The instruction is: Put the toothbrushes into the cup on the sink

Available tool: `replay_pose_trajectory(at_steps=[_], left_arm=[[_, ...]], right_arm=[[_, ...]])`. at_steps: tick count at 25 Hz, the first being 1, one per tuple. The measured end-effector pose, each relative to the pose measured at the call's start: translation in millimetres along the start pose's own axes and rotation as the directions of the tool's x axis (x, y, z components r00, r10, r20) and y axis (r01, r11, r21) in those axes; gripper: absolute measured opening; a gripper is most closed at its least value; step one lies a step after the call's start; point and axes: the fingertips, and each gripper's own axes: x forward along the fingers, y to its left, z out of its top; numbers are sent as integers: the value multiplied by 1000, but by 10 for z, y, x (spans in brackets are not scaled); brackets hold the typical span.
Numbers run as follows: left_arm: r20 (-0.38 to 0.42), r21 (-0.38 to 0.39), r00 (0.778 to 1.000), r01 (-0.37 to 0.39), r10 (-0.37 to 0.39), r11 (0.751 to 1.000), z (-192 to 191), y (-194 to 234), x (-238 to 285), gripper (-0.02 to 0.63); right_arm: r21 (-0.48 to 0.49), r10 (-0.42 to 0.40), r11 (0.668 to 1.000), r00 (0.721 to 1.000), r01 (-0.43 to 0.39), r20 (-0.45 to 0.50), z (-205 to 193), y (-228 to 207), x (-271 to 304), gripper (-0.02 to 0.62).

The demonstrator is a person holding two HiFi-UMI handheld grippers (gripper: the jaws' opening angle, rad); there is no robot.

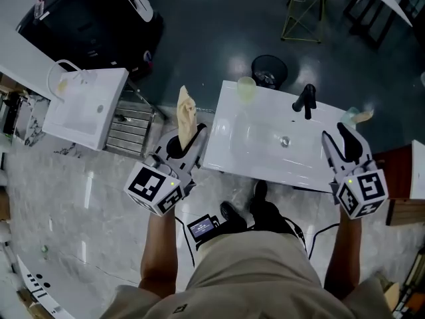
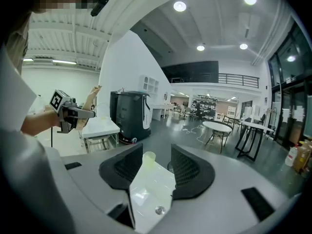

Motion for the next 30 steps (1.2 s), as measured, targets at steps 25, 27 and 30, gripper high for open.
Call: replay_pose_trajectory(at_steps=[25,27,30], left_arm=[[-425,47,905,13,9,999,-1165,853,1514,5],[-456,66,890,11,20,998,-1274,901,1659,5],[-470,104,881,-1,50,995,-1393,989,1853,5]], right_arm=[[102,60,993,997,-55,-43,-329,-714,1177,183],[112,68,992,996,-61,-56,-408,-794,1272,183],[127,80,989,995,-71,-67,-526,-888,1421,183]])
